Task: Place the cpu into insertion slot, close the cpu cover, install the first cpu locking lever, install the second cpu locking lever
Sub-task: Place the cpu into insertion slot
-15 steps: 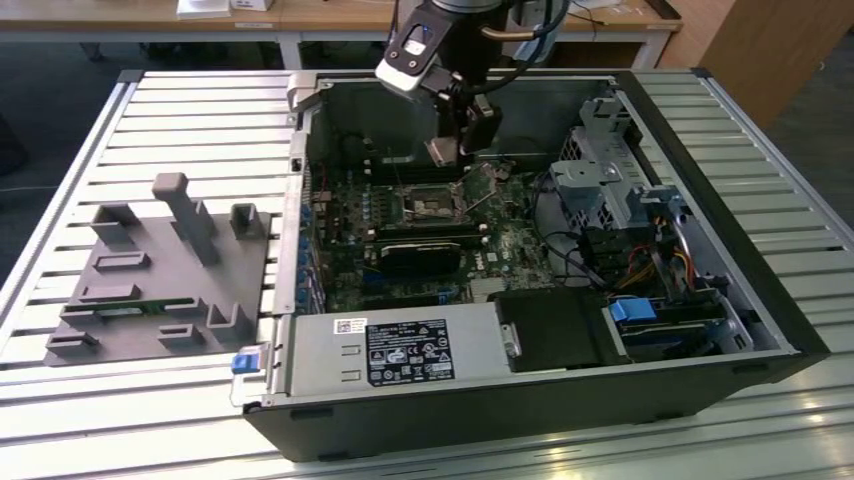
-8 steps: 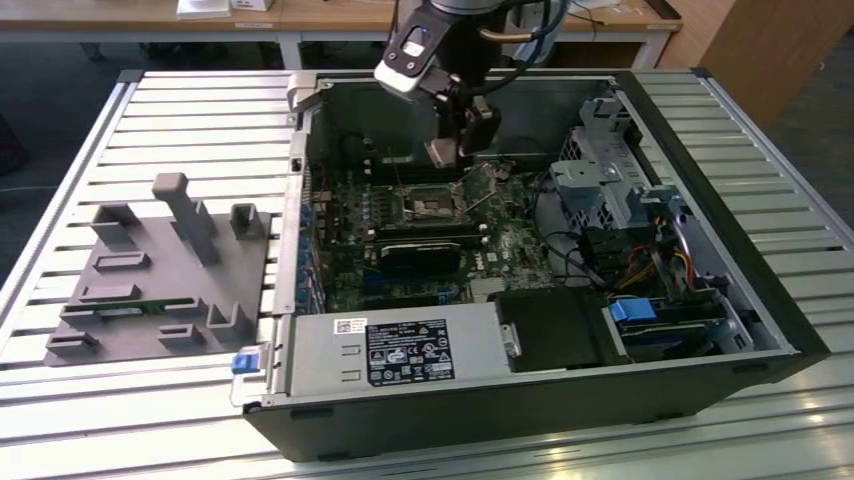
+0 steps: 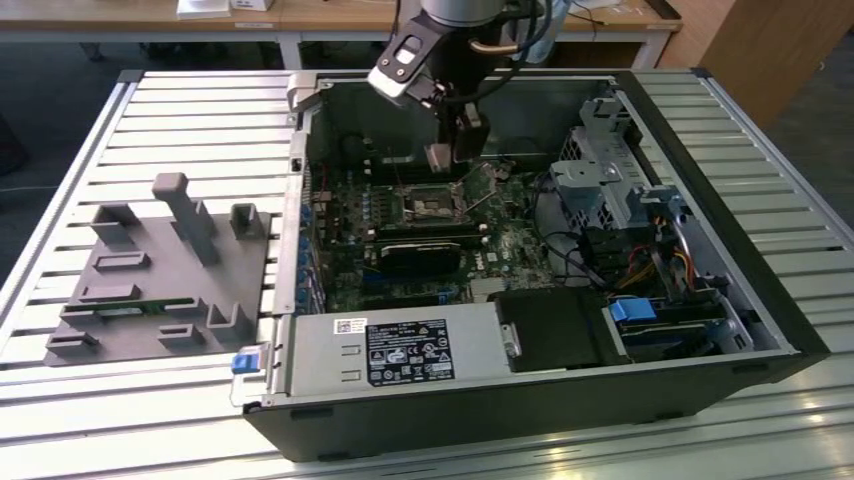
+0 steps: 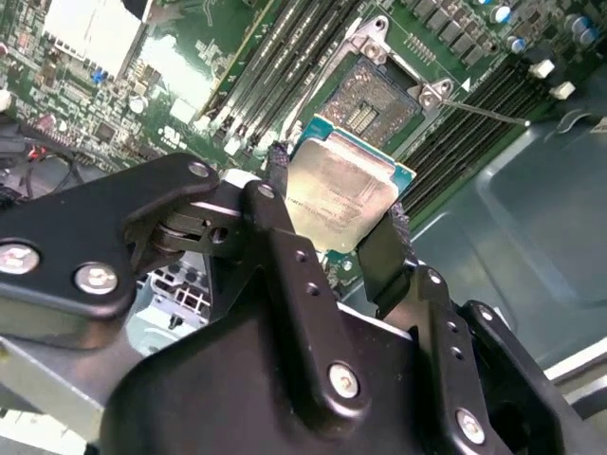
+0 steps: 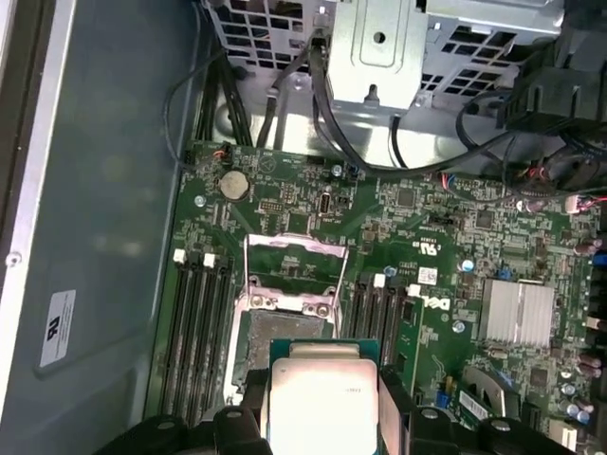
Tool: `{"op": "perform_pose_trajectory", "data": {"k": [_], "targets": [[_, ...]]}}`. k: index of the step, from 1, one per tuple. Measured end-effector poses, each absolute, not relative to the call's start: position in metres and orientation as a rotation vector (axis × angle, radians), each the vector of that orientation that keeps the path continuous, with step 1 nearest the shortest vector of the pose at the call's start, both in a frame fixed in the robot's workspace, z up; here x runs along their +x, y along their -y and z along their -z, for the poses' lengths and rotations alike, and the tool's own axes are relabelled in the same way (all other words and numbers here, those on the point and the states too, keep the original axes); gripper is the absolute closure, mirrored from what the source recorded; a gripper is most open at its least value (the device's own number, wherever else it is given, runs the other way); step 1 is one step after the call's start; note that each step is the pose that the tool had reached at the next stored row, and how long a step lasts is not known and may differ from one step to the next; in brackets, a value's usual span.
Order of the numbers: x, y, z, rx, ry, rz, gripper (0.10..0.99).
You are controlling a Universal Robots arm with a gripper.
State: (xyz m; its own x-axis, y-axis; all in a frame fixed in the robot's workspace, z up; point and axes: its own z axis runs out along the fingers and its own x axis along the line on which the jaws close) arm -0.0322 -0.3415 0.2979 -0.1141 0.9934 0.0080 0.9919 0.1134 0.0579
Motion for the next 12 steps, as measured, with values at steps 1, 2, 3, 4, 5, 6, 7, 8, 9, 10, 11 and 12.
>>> {"op": "perform_pose_trajectory", "data": {"k": [1,2,3,4,5,6,7,8,9,10,11,12], "targets": [[-0.0322,0.3415,-0.2972,2.07,-2.319,-0.075,0.545],[-0.0322,0.3415,-0.2967,2.071,-2.318,-0.075,0.545],[-0.0322,0.3415,-0.2962,2.072,-2.317,-0.075,0.545],[-0.0322,0.3415,-0.2957,2.073,-2.316,-0.075,0.545],[-0.0322,0.3415,-0.2953,2.073,-2.315,-0.075,0.545],[-0.0322,0.3415,-0.2949,2.074,-2.315,-0.075,0.545],[-0.0322,0.3415,-0.2946,2.074,-2.315,-0.075,0.545],[-0.0323,0.3415,-0.2944,2.074,-2.314,-0.075,0.545],[-0.0322,0.3415,-0.2941,2.077,-2.312,-0.075,0.545],[-0.0323,0.3415,-0.2936,2.084,-2.305,-0.075,0.545],[-0.0323,0.3415,-0.2931,2.096,-2.294,-0.075,0.545],[-0.0323,0.3415,-0.2924,2.109,-2.282,-0.074,0.545]]}}
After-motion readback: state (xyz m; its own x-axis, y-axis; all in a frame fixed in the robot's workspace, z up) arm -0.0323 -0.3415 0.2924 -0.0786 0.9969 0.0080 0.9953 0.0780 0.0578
